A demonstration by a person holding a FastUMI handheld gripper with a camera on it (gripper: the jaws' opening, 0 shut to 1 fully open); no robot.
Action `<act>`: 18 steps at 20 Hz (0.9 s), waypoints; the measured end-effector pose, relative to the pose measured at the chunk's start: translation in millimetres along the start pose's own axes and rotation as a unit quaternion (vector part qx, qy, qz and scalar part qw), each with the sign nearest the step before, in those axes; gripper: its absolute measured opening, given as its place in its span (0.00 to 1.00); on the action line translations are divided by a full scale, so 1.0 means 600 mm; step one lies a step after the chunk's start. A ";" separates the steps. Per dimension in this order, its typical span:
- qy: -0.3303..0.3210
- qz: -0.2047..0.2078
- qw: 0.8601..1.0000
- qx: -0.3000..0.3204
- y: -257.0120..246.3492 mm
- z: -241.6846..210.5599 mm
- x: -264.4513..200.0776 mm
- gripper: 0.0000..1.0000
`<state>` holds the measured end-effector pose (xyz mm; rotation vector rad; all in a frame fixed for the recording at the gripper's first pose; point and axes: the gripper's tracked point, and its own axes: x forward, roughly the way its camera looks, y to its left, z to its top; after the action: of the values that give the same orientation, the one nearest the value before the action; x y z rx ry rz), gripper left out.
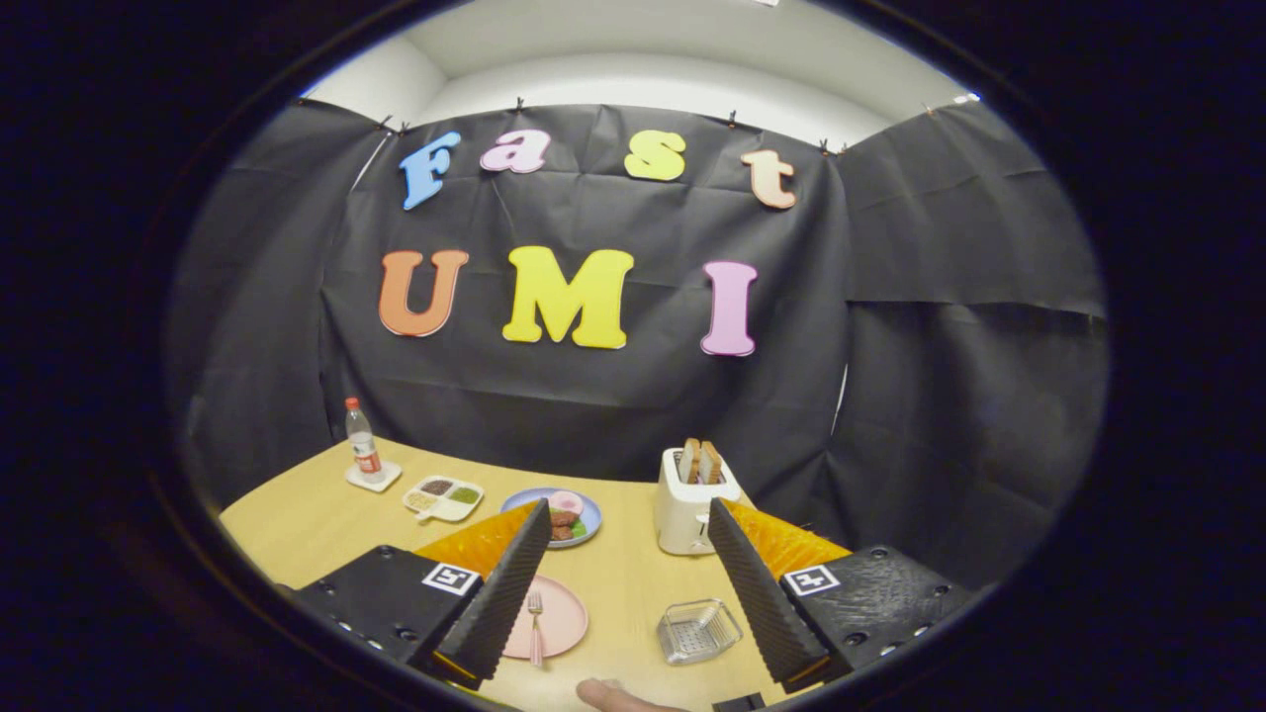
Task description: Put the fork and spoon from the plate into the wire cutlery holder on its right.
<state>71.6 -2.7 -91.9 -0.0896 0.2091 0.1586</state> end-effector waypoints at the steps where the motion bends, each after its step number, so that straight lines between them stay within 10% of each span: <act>1: 0.006 -0.001 1.000 -0.003 0.004 -0.013 0.009 0.96; 18: 0.256 0.077 0.963 -0.017 0.150 -0.346 0.128 0.96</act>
<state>89.6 75.4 -316.8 -0.1479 0.7319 0.2928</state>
